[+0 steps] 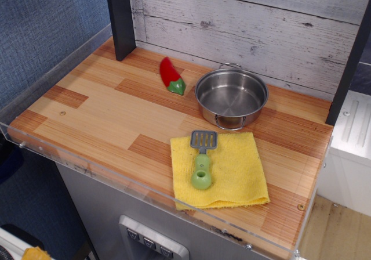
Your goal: Move the spatula to the left of the pepper.
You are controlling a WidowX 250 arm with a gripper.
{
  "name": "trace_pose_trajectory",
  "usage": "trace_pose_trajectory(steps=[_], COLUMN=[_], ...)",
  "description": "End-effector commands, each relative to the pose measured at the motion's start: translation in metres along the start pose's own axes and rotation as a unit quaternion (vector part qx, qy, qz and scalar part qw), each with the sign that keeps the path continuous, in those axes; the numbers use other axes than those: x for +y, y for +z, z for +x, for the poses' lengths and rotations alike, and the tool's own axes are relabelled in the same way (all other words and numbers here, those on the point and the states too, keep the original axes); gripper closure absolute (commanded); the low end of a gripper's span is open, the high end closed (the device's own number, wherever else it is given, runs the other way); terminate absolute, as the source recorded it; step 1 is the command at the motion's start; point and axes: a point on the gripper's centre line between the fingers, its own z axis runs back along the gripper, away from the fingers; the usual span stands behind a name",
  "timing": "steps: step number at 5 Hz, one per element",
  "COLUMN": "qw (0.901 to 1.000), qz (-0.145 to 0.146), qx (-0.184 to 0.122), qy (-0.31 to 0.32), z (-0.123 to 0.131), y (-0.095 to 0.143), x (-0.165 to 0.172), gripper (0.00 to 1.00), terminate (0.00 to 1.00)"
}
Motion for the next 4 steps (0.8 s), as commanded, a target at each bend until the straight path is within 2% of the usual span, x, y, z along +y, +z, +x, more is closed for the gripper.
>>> trace_pose_trajectory(steps=[1,2,4], qw=[1.0000,0.9997,0.9990], qz=[0.000,0.010,0.004], qx=[0.000,-0.007,0.012], qy=[0.000,-0.020,-0.043], z=[0.000,-0.041,-0.103], y=[0.000,0.005,0.005], x=[0.000,0.005,-0.004], gripper=[0.00,0.00,0.00], terminate=[0.00,0.00,0.00])
